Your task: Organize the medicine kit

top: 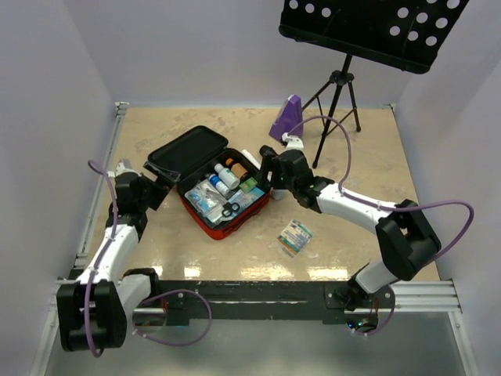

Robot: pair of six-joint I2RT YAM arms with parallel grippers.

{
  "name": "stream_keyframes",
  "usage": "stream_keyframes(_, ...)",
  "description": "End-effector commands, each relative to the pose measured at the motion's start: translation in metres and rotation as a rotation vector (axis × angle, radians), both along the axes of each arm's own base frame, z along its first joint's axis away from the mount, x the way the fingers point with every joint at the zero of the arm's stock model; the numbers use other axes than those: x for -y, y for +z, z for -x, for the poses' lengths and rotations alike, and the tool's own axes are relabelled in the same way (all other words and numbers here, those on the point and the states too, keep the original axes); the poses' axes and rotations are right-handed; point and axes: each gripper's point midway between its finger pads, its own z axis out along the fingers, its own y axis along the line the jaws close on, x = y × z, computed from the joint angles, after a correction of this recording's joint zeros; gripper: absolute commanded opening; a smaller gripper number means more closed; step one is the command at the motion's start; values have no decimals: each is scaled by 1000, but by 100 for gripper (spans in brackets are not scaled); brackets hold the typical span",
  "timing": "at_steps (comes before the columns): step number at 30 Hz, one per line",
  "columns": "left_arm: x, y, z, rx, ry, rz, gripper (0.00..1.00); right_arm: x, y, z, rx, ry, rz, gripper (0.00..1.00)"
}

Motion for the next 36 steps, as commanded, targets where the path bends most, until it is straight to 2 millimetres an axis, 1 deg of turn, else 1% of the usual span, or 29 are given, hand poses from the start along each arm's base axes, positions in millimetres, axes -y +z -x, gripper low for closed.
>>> stream_keyframes(1, 4, 18, -22, 133, -22, 145, 93, -14, 12, -5, 56, 59, -29, 80)
stream_keyframes(3, -6, 13, -30, 109, 16, 124, 93, -16, 11, -4, 55, 73, -36, 79)
stream_keyframes(5, -10, 11, -36, 122, 29, 116, 94, -18, 10, -3, 53, 84, -41, 79)
stream_keyframes(9, -12, -1, -53, 117, 34, 136, 94, -23, 13, -1, 54, 113, -55, 79)
stream_keyframes(12, -11, -1, -69, 147, 15, 152, 94, -26, 18, 3, 66, 140, -65, 79)
stream_keyframes(13, -10, -4, -74, 136, 10, 159, 94, -27, 19, 4, 70, 146, -66, 79)
stream_keyframes(14, -10, -8, -79, 125, 4, 163, 93, -27, 21, 5, 76, 154, -63, 79)
stream_keyframes(16, -5, -6, -89, 149, -29, 174, 88, -28, 22, 8, 85, 168, -60, 79)
stream_keyframes(18, -1, 0, -94, 196, -56, 189, 83, -29, 23, 11, 90, 178, -60, 79)
stream_keyframes(20, 0, 13, -97, 256, -75, 178, 76, -28, 21, 13, 87, 182, -57, 79)
stream_keyframes(22, 0, 27, -97, 322, -92, 144, 73, -28, 19, 17, 83, 188, -54, 79)
stream_keyframes(26, 3, 67, -95, 514, -132, 86, 72, -28, 10, 22, 67, 200, -52, 79)
stream_keyframes(29, 15, 98, -91, 645, -218, 75, 74, -27, 5, 27, 56, 208, -51, 79)
stream_keyframes(33, 30, 119, -92, 714, -335, 40, 76, -26, 1, 29, 51, 210, -49, 78)
stream_keyframes(36, 40, 138, -84, 792, -386, -12, 77, -27, -2, 32, 45, 212, -47, 78)
